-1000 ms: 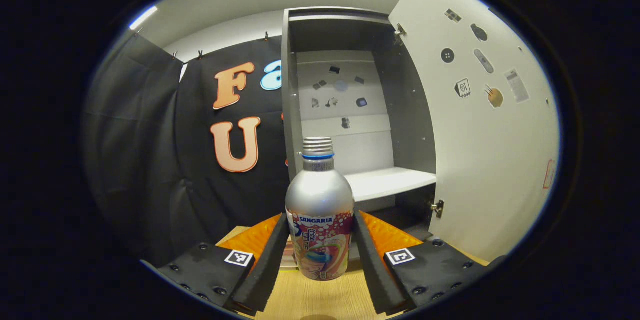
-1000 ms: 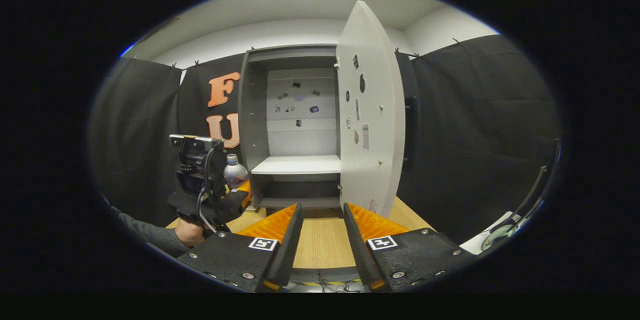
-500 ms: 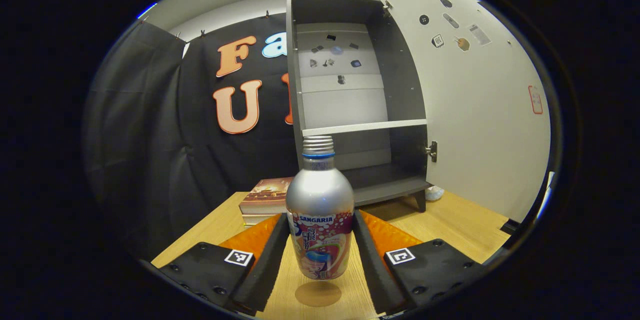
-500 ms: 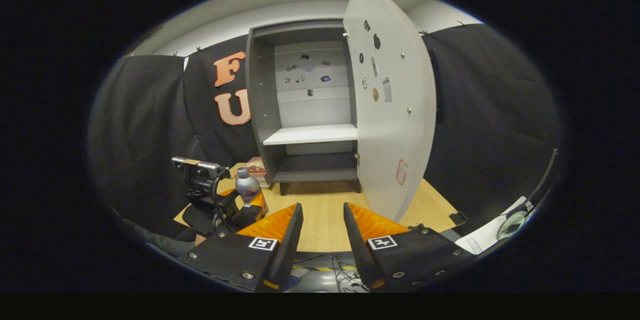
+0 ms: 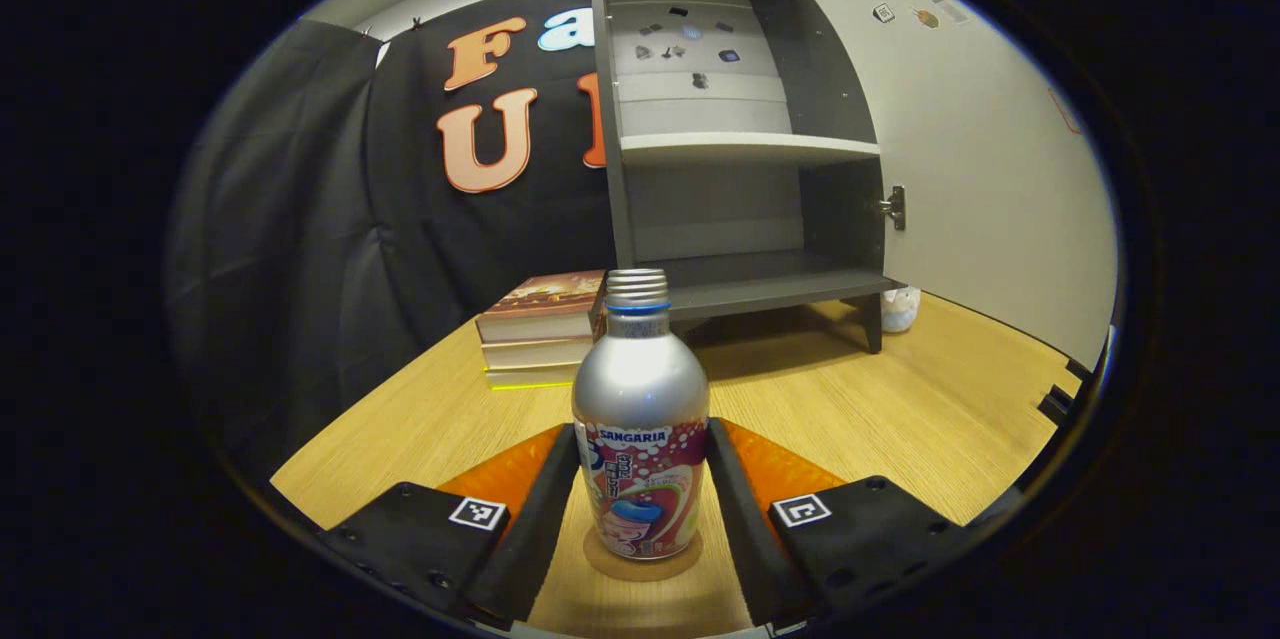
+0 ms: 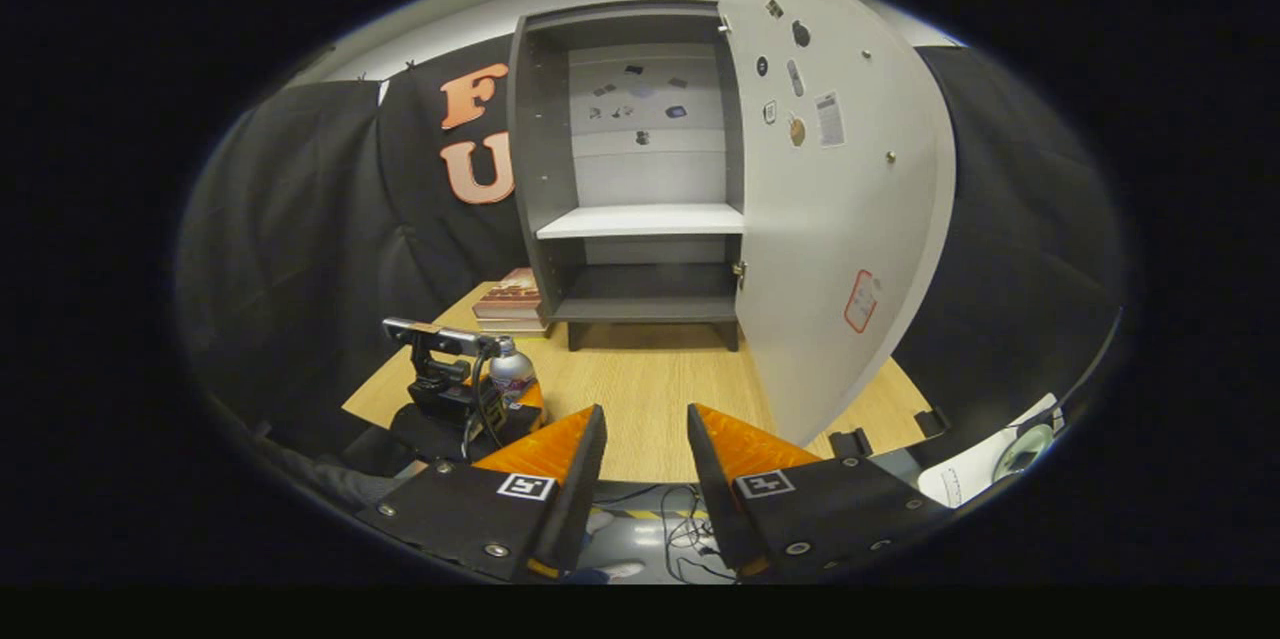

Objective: Open the cabinet door with the right hand, grasp the bottle in the cabinet with the left hand and place it on the coaster, then close the cabinet door with the right hand.

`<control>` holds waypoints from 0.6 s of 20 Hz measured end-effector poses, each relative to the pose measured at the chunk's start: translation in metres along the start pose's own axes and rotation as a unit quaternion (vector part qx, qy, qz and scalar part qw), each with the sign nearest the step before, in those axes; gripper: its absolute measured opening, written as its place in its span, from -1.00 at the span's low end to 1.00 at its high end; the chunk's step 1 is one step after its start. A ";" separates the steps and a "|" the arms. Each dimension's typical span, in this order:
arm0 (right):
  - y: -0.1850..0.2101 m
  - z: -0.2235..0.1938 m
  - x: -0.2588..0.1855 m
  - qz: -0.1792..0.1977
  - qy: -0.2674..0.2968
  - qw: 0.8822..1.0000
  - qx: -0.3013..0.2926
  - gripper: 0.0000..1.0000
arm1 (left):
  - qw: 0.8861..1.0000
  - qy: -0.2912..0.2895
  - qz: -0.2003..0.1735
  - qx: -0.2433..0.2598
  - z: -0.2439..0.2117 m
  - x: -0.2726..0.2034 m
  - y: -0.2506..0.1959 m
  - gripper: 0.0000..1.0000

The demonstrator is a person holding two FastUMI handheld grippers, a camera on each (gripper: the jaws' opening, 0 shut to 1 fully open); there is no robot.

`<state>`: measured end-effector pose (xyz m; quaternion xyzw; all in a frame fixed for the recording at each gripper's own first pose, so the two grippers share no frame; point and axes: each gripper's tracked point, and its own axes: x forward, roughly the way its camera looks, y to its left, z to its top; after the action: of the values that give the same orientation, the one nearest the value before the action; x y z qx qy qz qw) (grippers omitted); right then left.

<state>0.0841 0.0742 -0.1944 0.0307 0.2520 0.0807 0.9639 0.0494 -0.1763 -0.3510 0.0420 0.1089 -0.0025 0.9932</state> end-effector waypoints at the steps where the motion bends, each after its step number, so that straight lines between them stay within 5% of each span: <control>1: 0.003 0.000 0.002 0.003 0.002 1.000 0.001 0.02 | 1.000 0.000 0.001 0.003 -0.002 0.001 -0.001 0.64; 12: 0.000 -0.004 0.001 0.014 0.008 1.000 -0.001 0.02 | 1.000 -0.004 -0.001 0.023 -0.014 -0.010 -0.004 0.70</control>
<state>0.0833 0.0743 -0.1985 0.0321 0.2590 0.0948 0.9607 0.0368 -0.1787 -0.3627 0.0649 0.1054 -0.0066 0.9923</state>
